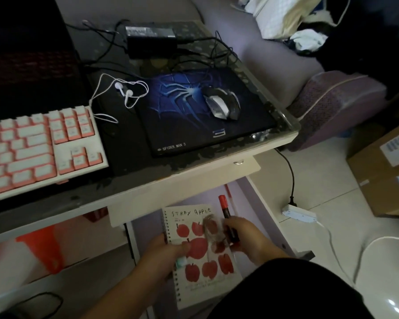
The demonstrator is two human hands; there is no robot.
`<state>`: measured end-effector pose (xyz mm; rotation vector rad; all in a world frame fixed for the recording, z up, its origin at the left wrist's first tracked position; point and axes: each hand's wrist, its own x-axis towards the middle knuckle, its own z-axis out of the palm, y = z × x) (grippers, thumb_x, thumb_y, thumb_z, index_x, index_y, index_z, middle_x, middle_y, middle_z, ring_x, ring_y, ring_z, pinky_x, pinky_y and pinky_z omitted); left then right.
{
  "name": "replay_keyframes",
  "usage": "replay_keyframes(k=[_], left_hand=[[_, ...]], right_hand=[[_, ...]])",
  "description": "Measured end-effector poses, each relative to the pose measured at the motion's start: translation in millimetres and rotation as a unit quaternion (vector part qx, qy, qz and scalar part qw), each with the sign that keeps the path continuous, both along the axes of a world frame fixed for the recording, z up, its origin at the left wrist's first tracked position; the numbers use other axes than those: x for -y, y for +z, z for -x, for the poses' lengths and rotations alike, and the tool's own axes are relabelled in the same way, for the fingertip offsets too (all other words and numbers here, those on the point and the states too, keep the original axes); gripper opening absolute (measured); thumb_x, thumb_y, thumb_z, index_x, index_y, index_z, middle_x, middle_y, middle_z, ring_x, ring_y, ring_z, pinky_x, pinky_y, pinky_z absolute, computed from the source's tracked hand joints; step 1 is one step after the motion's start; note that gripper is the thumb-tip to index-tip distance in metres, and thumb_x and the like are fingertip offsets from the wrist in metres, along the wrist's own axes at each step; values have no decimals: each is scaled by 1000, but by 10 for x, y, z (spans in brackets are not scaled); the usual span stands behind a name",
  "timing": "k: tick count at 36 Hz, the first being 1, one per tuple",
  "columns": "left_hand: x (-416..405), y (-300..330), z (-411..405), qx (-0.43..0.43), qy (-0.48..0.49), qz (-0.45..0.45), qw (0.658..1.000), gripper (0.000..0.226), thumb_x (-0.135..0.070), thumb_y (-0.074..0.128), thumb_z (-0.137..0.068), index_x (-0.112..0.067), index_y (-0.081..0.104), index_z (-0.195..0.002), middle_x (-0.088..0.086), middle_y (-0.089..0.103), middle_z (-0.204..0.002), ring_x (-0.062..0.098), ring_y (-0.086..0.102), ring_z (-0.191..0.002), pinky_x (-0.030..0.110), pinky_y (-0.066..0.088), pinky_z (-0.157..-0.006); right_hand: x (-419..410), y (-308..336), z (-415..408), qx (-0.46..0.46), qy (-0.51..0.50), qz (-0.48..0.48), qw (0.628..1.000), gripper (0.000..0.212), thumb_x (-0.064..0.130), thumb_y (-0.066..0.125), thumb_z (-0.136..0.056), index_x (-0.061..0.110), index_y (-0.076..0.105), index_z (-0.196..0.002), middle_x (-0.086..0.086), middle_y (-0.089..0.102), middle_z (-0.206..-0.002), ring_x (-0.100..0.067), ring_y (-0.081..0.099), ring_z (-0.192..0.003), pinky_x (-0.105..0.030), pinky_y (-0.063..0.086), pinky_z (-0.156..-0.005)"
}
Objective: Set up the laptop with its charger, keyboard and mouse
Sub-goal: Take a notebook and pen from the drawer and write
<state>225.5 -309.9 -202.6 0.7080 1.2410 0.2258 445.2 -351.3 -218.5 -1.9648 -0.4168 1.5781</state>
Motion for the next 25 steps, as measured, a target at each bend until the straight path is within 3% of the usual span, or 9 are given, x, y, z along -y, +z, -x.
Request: replay_keyframes(k=[4, 7, 10, 11, 13, 16, 18, 20, 25], left_hand=[[120, 158, -17, 68, -6, -3, 998, 47, -2, 79, -80, -7, 72, -126, 20, 77, -117, 41, 73, -110, 62, 52, -104], [175, 341, -62, 95, -21, -29, 995, 70, -11, 89, -69, -7, 66, -135, 14, 77, -121, 32, 73, -115, 51, 56, -103], [211, 626, -146, 76, -53, -92, 991, 55, -6, 84, -86, -27, 63, -133, -12, 79, -115, 5, 74, -107, 29, 58, -98], [216, 742, -181, 73, -59, -110, 990, 53, -7, 81, -89, -31, 62, -132, -19, 78, -115, 0, 73, -107, 29, 56, -102], [212, 985, -267, 73, -69, -144, 984, 51, -13, 80, -91, -37, 60, -131, -28, 75, -113, -8, 70, -105, 26, 54, -102], [102, 1355, -361, 79, -57, -175, 980, 40, -20, 77, -91, -42, 62, -121, -32, 76, -102, -14, 70, -93, 14, 54, -83], [-12, 1584, -363, 90, -49, -192, 976, 33, -16, 75, -93, -38, 68, -116, -24, 79, -100, -4, 75, -92, 26, 59, -87], [-162, 1801, -318, 97, -48, -200, 974, 27, -11, 71, -96, -30, 73, -115, -11, 82, -101, 10, 79, -94, 42, 62, -92], [-709, 2061, -152, 49, -13, -272, 961, 17, -14, 69, -98, -20, 77, -112, 0, 82, -100, 22, 80, -92, 49, 61, -92]], right_hand=[[125, 263, 76, 4, 43, -60, 997, 30, 32, 79, -94, 15, 60, -77, 3, 65, -67, -11, 63, -59, -24, 48, -65], [268, 510, 32, 81, 51, -84, 992, 57, 65, 89, -71, 20, 56, -83, 7, 64, -72, -14, 66, -70, -33, 50, -71], [385, 789, -87, 98, 69, -128, 984, 54, 57, 90, -75, 12, 63, -88, -9, 70, -79, -24, 72, -79, -39, 57, -76], [391, 908, -104, 111, 60, -156, 980, 45, 46, 90, -80, 9, 68, -92, -17, 73, -84, -30, 75, -84, -44, 61, -81], [386, 1129, -164, 125, 32, -193, 973, 17, 15, 84, -88, 13, 72, -77, -13, 69, -70, -24, 73, -71, -36, 60, -68], [268, 1446, -304, 171, 29, -210, 962, 44, 28, 90, -79, 23, 47, -69, -3, 47, -67, -20, 50, -64, -36, 40, -69], [153, 1684, -355, 178, 46, -233, 955, 43, 38, 87, -76, 24, 46, -74, -5, 48, -71, -27, 49, -65, -44, 42, -69], [-59, 1936, -365, 206, 59, -250, 944, 37, 30, 85, -85, 18, 50, -78, -9, 59, -74, -36, 63, -69, -48, 53, -72], [-825, 2402, -112, 250, 136, -306, 908, 39, 14, 77, -94, 25, 59, -61, 13, 59, -53, -1, 59, -50, -14, 46, -52]])
